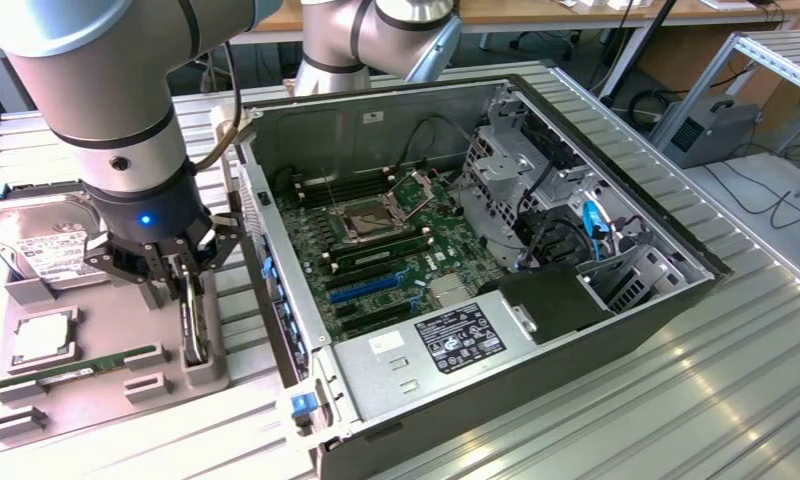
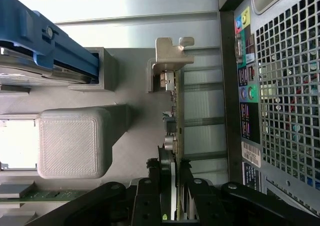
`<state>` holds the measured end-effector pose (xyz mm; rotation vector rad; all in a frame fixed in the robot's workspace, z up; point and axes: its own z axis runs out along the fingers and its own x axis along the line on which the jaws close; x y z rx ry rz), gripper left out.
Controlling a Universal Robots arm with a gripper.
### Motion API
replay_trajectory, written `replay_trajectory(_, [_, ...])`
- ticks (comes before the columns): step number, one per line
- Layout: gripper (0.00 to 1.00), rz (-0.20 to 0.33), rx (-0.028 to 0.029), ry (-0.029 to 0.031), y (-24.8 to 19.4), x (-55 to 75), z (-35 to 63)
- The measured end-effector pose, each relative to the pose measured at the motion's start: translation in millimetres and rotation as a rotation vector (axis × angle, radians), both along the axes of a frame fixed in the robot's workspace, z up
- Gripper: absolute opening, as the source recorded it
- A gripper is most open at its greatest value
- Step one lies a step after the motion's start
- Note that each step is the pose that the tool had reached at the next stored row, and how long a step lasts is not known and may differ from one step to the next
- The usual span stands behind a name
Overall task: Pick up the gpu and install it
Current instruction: 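Pick up the gpu and move the gpu toward the slot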
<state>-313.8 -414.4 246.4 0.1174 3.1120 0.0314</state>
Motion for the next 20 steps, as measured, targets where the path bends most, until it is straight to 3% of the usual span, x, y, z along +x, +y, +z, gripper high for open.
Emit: replay_trajectory(20, [0.27,0.000,0.0002,0.0000,0.0,0.0,3.0])
